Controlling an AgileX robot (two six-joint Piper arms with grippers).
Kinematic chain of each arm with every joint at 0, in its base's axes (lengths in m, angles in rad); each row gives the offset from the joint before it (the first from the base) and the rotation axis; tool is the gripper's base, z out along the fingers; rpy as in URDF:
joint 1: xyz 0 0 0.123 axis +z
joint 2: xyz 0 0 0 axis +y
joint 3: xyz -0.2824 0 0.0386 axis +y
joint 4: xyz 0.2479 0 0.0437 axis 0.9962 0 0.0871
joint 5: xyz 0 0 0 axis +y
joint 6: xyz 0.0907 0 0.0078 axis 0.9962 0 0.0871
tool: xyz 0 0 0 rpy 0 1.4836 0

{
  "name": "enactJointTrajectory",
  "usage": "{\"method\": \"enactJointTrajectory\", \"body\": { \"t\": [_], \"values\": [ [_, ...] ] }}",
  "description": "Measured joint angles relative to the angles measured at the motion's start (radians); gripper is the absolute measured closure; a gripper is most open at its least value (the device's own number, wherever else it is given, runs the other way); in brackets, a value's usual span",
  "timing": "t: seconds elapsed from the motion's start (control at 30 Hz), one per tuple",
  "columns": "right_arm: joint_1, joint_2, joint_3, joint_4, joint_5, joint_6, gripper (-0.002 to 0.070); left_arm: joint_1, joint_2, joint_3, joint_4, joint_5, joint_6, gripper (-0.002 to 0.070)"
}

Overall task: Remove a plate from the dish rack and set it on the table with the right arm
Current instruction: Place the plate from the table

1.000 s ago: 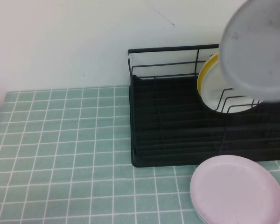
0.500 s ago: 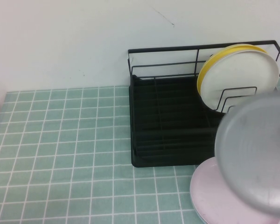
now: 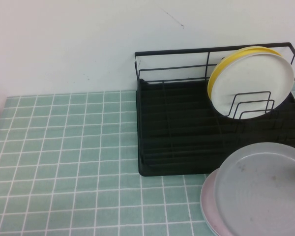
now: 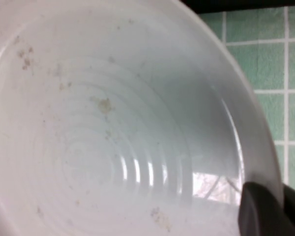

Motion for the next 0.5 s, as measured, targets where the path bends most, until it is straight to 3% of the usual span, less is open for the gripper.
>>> {"method": "enactJointTrajectory", "body": {
  "t": [0.5],
  "values": [
    [0.037, 0.269, 0.0, 0.093, -0.18, -0.09, 0.0666, 0.0, 0.0, 0.0, 0.0, 0.0, 0.0, 0.0678]
  ]
}}
